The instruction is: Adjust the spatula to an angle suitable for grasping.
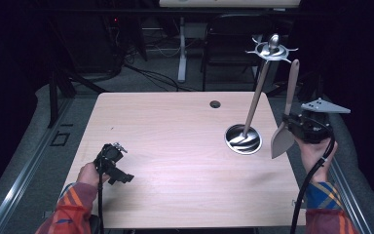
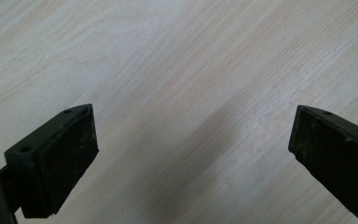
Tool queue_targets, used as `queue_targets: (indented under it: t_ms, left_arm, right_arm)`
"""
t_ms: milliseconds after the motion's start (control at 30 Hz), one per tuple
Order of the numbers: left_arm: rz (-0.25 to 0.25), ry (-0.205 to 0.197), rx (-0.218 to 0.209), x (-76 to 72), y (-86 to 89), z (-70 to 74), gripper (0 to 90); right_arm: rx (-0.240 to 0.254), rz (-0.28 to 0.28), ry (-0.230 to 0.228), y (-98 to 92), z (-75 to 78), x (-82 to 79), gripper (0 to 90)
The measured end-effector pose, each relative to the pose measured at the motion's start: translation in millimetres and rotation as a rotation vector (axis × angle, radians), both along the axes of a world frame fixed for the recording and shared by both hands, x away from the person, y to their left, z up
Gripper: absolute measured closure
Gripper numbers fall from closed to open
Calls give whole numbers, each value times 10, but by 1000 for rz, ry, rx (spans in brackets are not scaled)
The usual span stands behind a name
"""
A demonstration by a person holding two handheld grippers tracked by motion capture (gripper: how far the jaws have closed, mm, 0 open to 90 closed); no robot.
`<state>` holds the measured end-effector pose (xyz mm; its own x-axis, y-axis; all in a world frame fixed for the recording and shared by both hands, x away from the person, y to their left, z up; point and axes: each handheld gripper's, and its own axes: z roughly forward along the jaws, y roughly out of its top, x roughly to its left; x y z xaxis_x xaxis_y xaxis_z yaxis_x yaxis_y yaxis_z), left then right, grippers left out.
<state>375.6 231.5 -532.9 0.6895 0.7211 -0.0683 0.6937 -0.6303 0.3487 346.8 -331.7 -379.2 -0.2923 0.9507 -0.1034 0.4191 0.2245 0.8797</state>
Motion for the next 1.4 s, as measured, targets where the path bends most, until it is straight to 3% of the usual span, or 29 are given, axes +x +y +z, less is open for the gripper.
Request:
queue_targets:
  t_ms: [800, 1400]
  left_arm:
    - [5, 7, 2, 5, 0, -10, 12]
    - [-1, 11, 4, 6, 1, -17, 12]
  right_arm:
    - [-9, 24, 66, -16, -5, 166, 784]
    - [-8, 32, 85, 23, -7, 231, 781]
